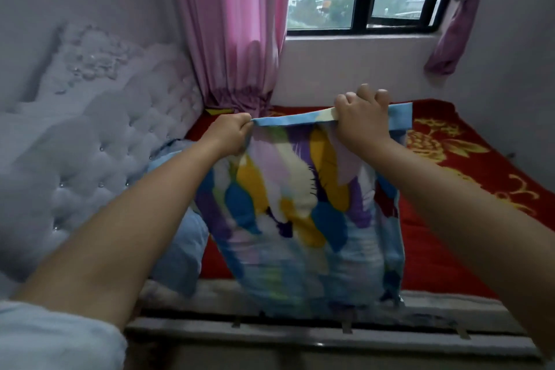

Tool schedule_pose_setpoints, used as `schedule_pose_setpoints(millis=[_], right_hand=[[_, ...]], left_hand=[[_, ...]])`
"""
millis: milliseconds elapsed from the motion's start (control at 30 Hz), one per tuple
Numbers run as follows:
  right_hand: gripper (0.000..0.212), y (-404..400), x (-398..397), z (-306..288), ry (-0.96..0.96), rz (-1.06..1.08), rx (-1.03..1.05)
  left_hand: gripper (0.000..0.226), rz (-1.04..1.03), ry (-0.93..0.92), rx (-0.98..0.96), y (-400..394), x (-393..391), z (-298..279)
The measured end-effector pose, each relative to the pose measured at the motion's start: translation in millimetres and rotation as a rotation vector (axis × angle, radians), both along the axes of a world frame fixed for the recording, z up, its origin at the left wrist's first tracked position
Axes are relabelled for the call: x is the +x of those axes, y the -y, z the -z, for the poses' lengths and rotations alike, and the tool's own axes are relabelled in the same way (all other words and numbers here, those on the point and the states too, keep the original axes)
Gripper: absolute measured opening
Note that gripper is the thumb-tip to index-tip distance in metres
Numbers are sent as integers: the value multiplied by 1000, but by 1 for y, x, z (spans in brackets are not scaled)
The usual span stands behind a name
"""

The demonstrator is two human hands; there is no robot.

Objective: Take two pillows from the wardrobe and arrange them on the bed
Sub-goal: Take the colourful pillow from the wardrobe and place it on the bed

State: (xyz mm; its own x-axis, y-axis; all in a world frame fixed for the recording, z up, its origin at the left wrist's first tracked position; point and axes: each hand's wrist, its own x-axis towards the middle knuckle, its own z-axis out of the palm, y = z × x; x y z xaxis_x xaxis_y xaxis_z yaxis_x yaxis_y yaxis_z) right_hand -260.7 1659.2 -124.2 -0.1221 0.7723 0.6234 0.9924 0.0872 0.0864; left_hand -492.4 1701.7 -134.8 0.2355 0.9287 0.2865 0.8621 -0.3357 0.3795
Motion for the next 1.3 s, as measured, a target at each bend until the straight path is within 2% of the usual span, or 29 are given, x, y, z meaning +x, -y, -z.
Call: schedule_pose_setpoints(millis=[100, 267, 467, 633, 700, 800, 900, 967, 1033, 1100, 1133, 1167, 1200, 1233, 1300], right_hand=[[23, -77, 6, -13, -35, 57, -11], [19, -213, 0, -27, -124, 162, -145], [23, -349, -9, -87, -295, 69, 1], [19, -399, -7, -127, -432, -78, 125], [29, -407, -7, -121, -451, -90, 124], [40, -412, -12, -89, -461, -71, 51], [38, -414, -16, -39, -443, -20, -118], [26, -410, -17, 2, -302, 20, -316], [26, -395, -22, 48, -63, 28, -684], [30, -375, -32, 94, 170, 67, -1207], [31, -366, -37, 115, 248, 130, -1449], [28, -356, -41, 133, 212, 229, -1627], [22, -349, -45, 149, 148, 286, -1717], [21, -344, -48, 162, 64, 304, -1701], [27, -338, -58, 175, -70, 252, -1539]], left_hand=[[29, -21, 16, 18, -73, 13, -15], [30, -71, 80, -46, -196, 29, -25], [24, -135, 113, 121, -315, 27, -88], [28, -122, 54, 296, -368, 18, -130], [29, -95, 38, 324, -380, 16, -126], [27, -47, 44, 268, -392, 14, -101], [29, -46, -64, 96, -396, 6, -61], [26, -19, -300, -122, -394, -1, -26], [22, 110, -537, -518, -385, -4, 17], [19, 158, -529, -894, -372, -5, 63], [18, 137, -509, -962, -367, -6, 82], [23, 109, -504, -978, -360, -8, 97], [30, 92, -540, -952, -356, -11, 109], [34, 63, -564, -897, -357, -16, 123], [36, 91, -646, -794, -355, -29, 141]])
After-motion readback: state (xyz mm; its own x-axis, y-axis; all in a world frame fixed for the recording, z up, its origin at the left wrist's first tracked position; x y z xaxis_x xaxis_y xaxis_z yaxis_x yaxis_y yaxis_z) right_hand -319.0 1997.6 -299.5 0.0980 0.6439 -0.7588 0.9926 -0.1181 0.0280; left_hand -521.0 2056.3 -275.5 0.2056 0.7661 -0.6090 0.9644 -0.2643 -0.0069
